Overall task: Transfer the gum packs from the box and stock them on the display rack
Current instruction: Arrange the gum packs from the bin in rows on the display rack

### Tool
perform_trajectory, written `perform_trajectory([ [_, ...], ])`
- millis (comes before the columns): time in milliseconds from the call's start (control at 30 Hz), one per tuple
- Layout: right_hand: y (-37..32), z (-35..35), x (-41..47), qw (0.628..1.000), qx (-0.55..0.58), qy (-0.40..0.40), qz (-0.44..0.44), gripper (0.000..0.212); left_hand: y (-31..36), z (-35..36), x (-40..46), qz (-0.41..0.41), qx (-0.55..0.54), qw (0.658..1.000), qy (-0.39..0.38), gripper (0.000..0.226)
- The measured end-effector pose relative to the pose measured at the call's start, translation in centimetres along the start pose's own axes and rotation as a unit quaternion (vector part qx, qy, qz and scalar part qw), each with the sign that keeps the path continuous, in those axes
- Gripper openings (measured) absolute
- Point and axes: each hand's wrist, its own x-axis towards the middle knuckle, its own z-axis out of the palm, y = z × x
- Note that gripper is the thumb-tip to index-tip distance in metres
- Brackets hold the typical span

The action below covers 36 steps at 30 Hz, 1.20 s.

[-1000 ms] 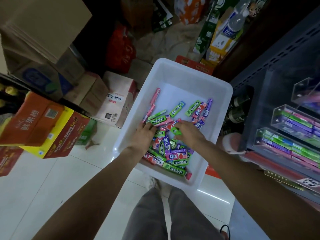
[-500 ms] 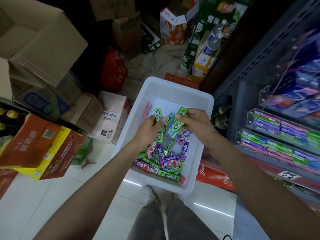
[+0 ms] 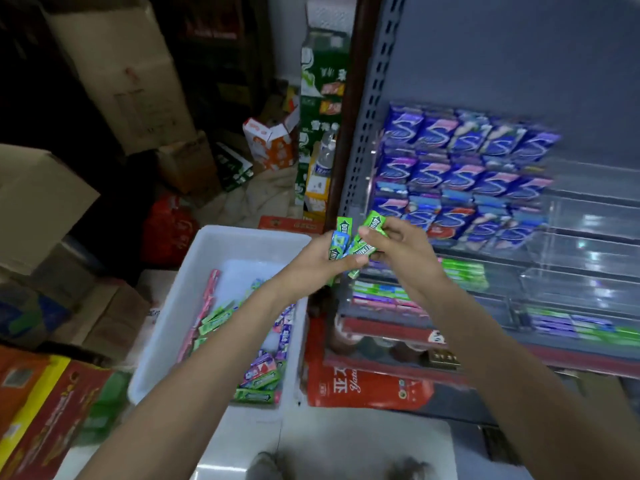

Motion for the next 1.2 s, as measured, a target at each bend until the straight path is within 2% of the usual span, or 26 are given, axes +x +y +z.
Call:
perform_trajectory([
  [133,-1.2,-10.0,-2.8,0.998,0.060,0.015,0.002,0.020,2.5,9.0,3.3,0.020,0.013,1.000,-0.014,0.030],
  [300,-1.3,-22.3,-5.9,0.995,0.085,0.058,0.004,0.013,4.7,21.5,6.9,0.024,0.019,0.999,-0.021,0.029],
  [467,-0.8,-30.4,-7.3,0.986,0.135,0.096,0.020,0.014,6.5,29.5,9.4,-0.002,0.007,1.000,-0.021,0.007],
  [567,-0.6,-33.2,-7.0,0.971,0.205,0.111,0.047,0.013,7.1,31.8,10.5,-0.022,-0.025,0.999,-0.030,0.003],
  [667,-0.1,-35.1,-6.5,0.950,0.272,0.135,0.068,0.006,7.6,33.0,11.5,-0.042,-0.019,0.998,-0.046,0.011],
  [800,0.5,-36.4,-6.3,0.933,0.297,0.187,0.076,0.010,7.9,33.6,12.8,-0.068,-0.044,0.996,-0.032,0.016],
  [867,0.6,-36.8,-6.4,0.929,0.300,0.206,0.072,0.006,7.8,33.9,13.5,-0.068,-0.016,0.997,-0.021,0.017],
  [933,0.7,-37.4,-6.6,0.930,0.297,0.209,0.064,0.006,7.9,34.2,14.1,-0.047,0.017,0.999,-0.019,0.009],
  [1067,1.3,-39.1,-7.0,0.937,0.289,0.191,0.054,0.014,7.7,35.6,15.0,-0.006,0.084,0.996,0.003,0.022],
  [1200,1.9,-41.3,-7.9,0.936,0.301,0.175,0.054,0.008,7.3,37.9,15.1,0.001,0.114,0.993,0.026,0.019],
])
